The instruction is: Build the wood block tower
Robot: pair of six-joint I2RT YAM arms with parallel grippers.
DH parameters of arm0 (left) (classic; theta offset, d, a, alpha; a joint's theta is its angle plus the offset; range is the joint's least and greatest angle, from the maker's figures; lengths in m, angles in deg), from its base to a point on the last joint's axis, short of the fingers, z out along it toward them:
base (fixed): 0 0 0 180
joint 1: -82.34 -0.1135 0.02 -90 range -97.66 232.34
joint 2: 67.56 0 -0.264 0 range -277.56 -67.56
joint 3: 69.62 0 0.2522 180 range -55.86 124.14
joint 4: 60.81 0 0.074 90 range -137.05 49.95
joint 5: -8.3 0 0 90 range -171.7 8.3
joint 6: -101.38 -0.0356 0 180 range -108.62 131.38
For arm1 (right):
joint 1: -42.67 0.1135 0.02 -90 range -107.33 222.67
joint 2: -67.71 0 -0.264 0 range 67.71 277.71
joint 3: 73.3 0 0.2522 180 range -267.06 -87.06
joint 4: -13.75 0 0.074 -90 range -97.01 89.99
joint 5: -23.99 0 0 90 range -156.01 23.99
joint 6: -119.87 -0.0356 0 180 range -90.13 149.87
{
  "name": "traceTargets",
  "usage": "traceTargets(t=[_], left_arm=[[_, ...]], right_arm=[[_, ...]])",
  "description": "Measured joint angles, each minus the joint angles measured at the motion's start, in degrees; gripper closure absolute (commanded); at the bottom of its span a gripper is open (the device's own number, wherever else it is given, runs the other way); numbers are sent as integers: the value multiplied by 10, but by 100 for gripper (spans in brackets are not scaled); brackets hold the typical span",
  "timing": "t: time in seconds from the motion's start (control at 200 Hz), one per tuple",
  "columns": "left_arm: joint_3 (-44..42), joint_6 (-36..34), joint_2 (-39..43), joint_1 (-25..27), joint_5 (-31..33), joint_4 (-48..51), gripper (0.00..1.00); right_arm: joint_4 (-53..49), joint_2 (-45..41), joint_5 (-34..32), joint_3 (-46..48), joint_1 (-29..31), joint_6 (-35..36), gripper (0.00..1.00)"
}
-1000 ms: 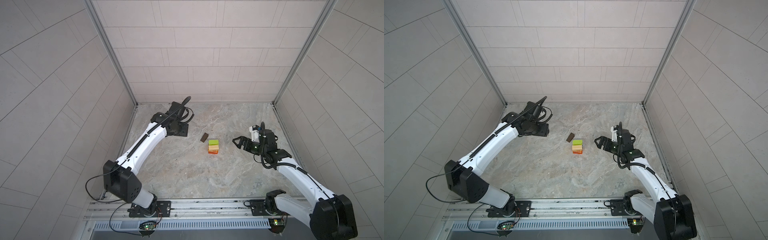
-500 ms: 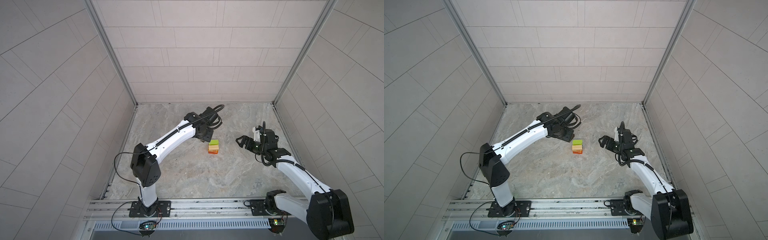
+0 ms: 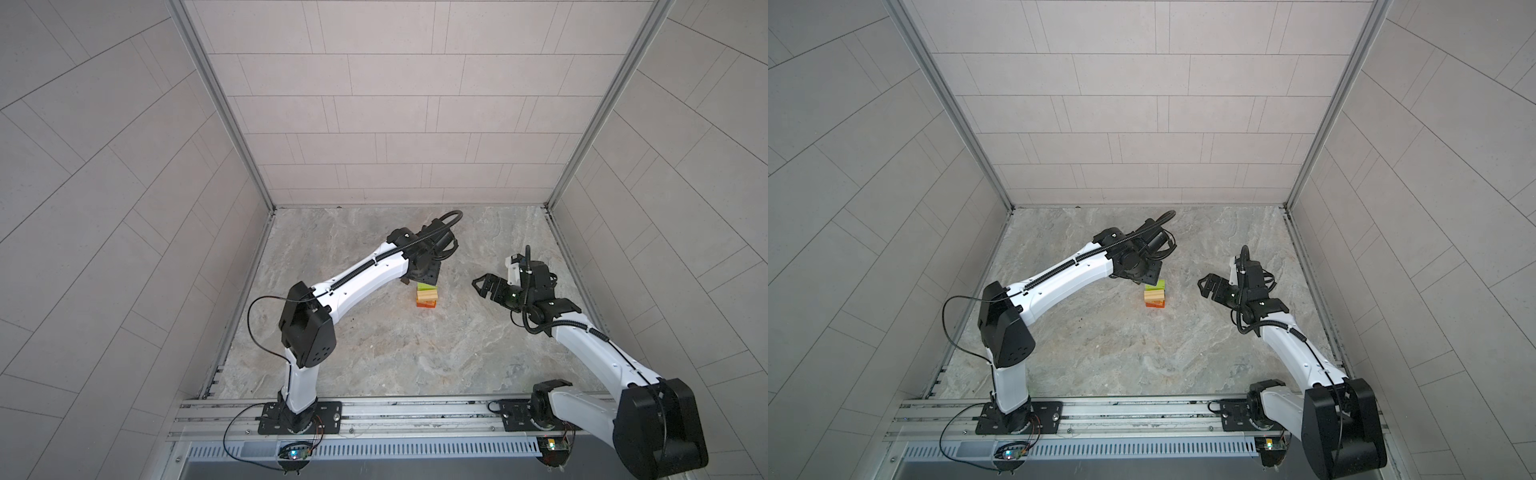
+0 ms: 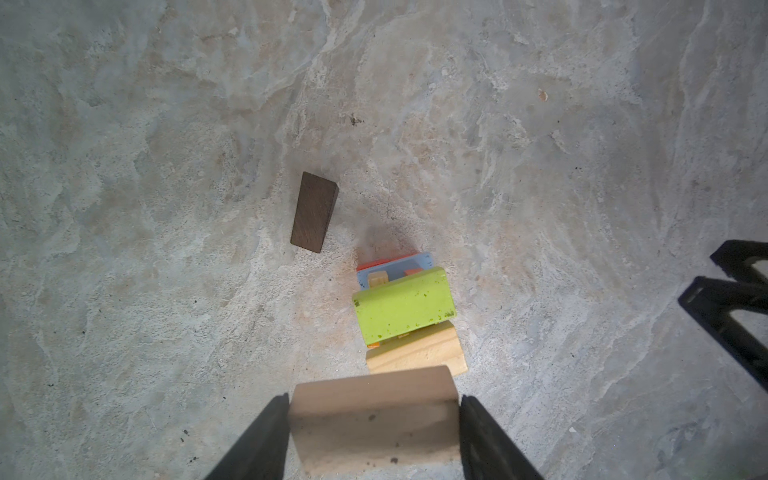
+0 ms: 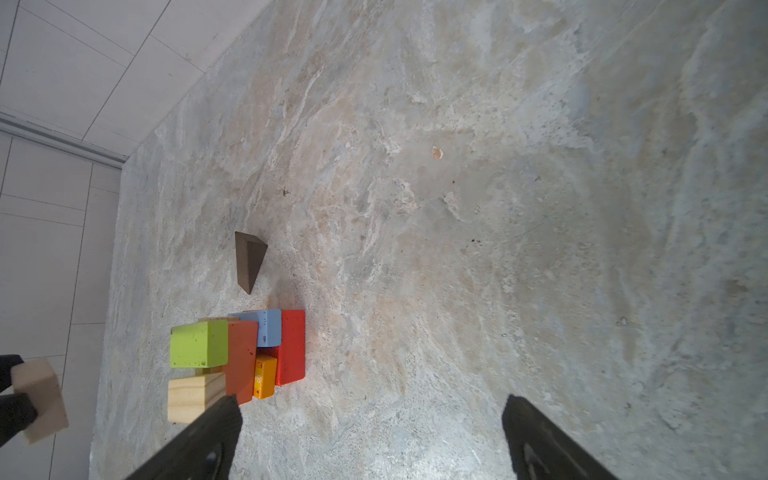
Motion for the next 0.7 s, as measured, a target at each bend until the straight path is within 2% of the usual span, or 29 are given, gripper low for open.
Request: traceTargets(t=[0.355, 0.701], left_arm=[[-13, 58, -25, 20, 5, -32, 53], [-32, 80, -41, 27, 9, -47, 53]], right_arm=[[10, 0, 2, 6, 0, -1, 2], [14, 0, 3, 6, 0, -1, 2]])
